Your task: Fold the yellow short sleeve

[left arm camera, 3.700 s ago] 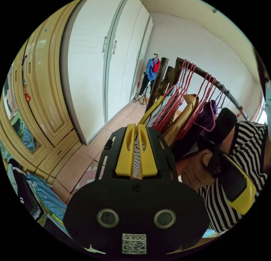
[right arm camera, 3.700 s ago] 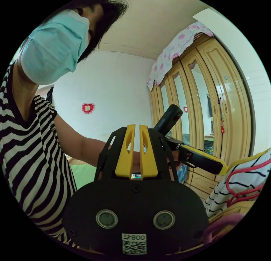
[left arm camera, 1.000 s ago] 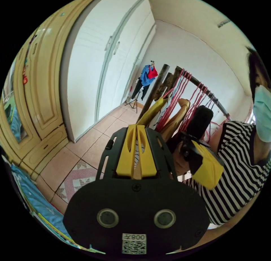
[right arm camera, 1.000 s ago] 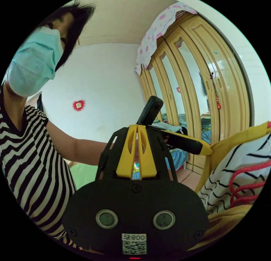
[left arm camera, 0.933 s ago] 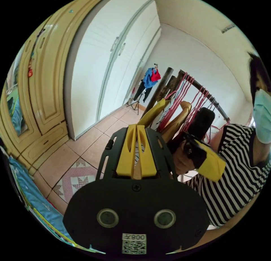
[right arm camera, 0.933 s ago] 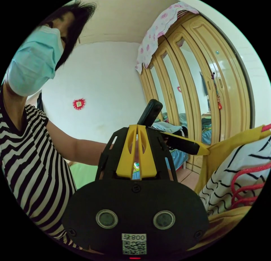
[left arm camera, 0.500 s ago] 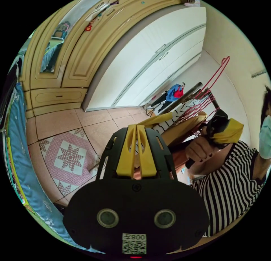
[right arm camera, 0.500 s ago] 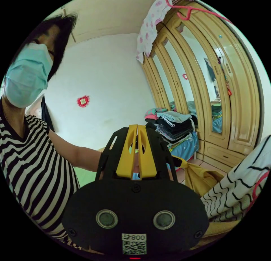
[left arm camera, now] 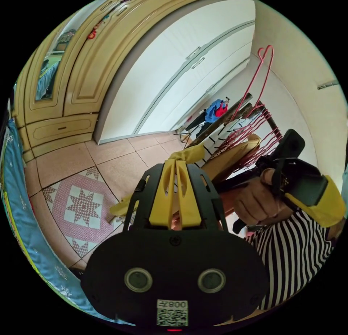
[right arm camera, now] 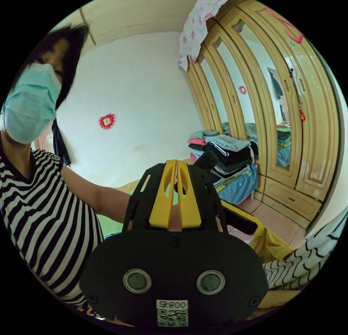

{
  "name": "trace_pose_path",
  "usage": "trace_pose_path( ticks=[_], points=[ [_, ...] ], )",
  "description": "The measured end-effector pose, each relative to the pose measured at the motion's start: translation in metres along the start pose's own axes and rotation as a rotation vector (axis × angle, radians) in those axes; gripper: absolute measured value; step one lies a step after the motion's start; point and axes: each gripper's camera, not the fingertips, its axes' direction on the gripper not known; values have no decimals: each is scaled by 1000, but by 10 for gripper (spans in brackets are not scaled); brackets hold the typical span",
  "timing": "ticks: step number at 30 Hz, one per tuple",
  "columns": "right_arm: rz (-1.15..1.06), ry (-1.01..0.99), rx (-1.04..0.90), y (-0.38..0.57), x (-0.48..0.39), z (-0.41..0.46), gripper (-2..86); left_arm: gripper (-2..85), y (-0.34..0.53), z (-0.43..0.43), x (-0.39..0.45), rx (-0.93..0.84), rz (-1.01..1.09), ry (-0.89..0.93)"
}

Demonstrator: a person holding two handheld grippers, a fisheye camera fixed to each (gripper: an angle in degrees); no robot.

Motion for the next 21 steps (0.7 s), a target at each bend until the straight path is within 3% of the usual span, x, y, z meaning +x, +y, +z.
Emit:
trace_pose_path(
  ticks=[4, 7, 9, 17, 21],
  points=[
    [-5, 12, -14, 2, -7, 19, 1, 0, -16, -6, 16, -15, -72, -36],
    [-1, 31, -5, 6, -11, 28, 1, -1, -23, -21, 25, -38, -116, -180],
    [9, 50, -9, 10, -10, 35, 1, -1, -19, -40, 19, 17, -259, -169],
    [116, 26, -19, 29, 7, 70, 1, -1, 14, -87, 43, 64, -492, -307],
    [172, 50, -27, 45, 20, 92, 1, 0, 27, -119, 86, 214, -486, -195]
  ],
)
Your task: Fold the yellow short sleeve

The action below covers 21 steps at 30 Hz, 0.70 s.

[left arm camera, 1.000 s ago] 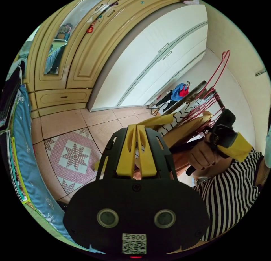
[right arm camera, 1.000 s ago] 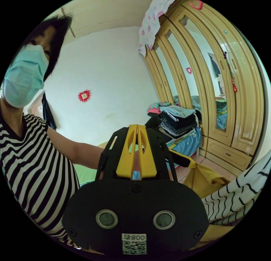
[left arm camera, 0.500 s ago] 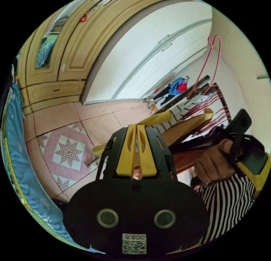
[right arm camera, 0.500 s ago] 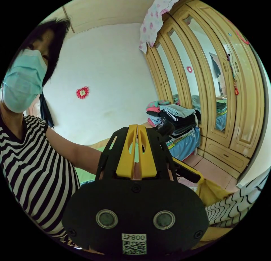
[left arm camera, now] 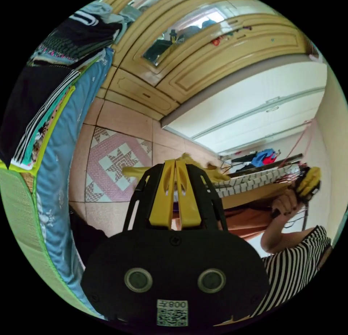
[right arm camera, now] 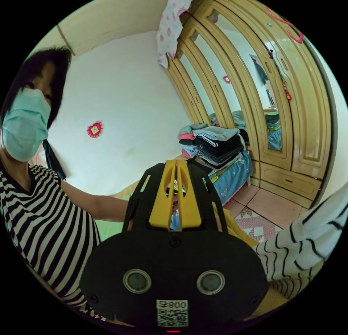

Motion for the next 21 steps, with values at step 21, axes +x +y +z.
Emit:
trace_pose_path(
  ticks=[21],
  points=[
    [207, 61, -296, 85, 52, 192, 2, 0, 104, -195, 220, 454, 119, -59]
  ],
)
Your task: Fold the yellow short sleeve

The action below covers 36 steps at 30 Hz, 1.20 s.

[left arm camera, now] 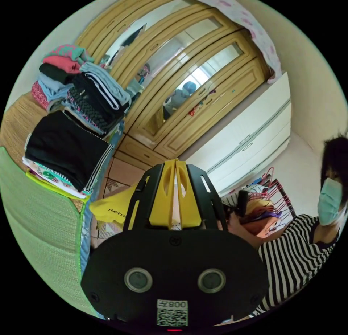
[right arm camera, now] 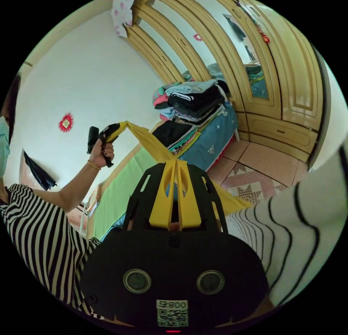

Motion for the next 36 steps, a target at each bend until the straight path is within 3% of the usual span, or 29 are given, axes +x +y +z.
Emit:
trace_pose_path(
  ticks=[10, 21, 30, 36],
  points=[
    [-38, -229, -174, -7, -20, 131, 2, -1, 39, -100, 130, 46, 155, -70],
    [-179, -371, -353, -26, -71, 285, 11, 1, 147, -266, 268, 400, 209, -49],
    [-396, -488, -607, -16, -122, 387, 61, 1, 216, -302, 345, 436, 155, -146],
    [-515, -453, -615, -23, -143, 406, 72, 1, 246, -314, 374, 453, 132, -115]
  ],
)
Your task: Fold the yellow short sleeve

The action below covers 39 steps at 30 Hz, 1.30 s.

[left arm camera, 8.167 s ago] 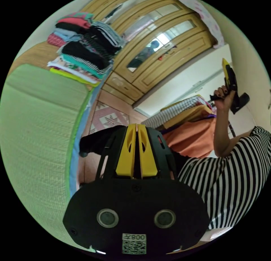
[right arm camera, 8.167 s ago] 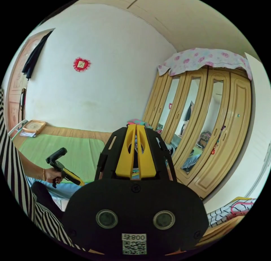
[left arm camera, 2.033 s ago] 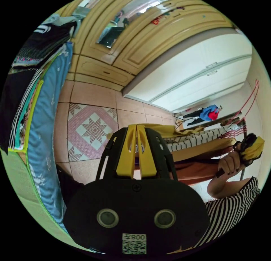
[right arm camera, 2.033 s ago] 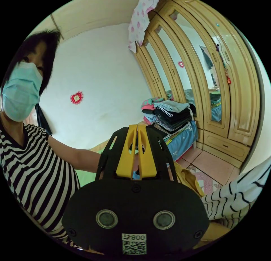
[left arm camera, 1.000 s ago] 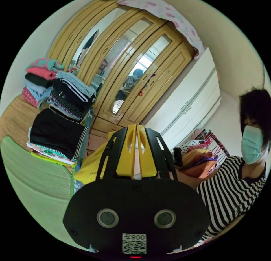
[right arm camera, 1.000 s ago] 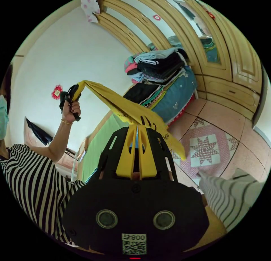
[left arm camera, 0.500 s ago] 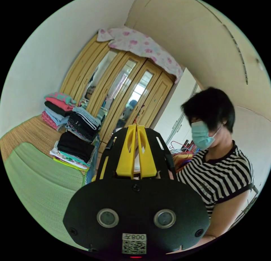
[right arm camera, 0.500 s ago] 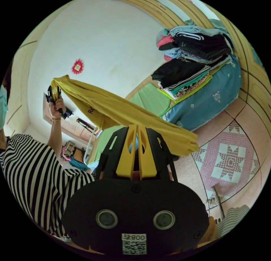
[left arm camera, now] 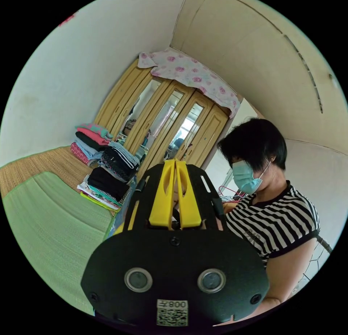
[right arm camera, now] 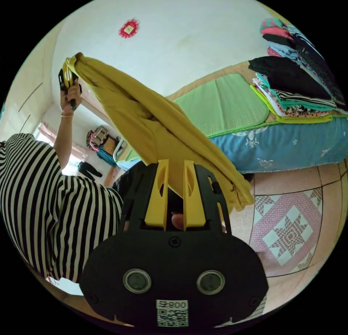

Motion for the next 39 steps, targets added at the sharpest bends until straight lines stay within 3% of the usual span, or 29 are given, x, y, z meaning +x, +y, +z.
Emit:
trace_pose_path(
  ticks=[4, 10, 13, 22, 32, 39],
  points=[
    [-2, -52, -1, -16, 15, 10, 71, 1, 9, -10, 16, 5, -12, 17],
    [-60, -240, -188, -22, 0, 69, 37, 1, 25, -37, 38, 31, -46, -53],
    [-93, -179, -248, -15, -18, 81, 27, 2, 38, -52, 45, 40, -91, -98],
    [-57, -53, -74, -23, 2, 10, 61, 1, 75, -98, 69, 147, -172, -90],
    [-125, 20, -250, -28, 3, 23, 70, 2, 100, -124, 110, 145, -169, -93],
    [-103, 25, -268, -3, -7, -19, 24, 0, 119, -146, 132, 159, -196, -110]
  ],
)
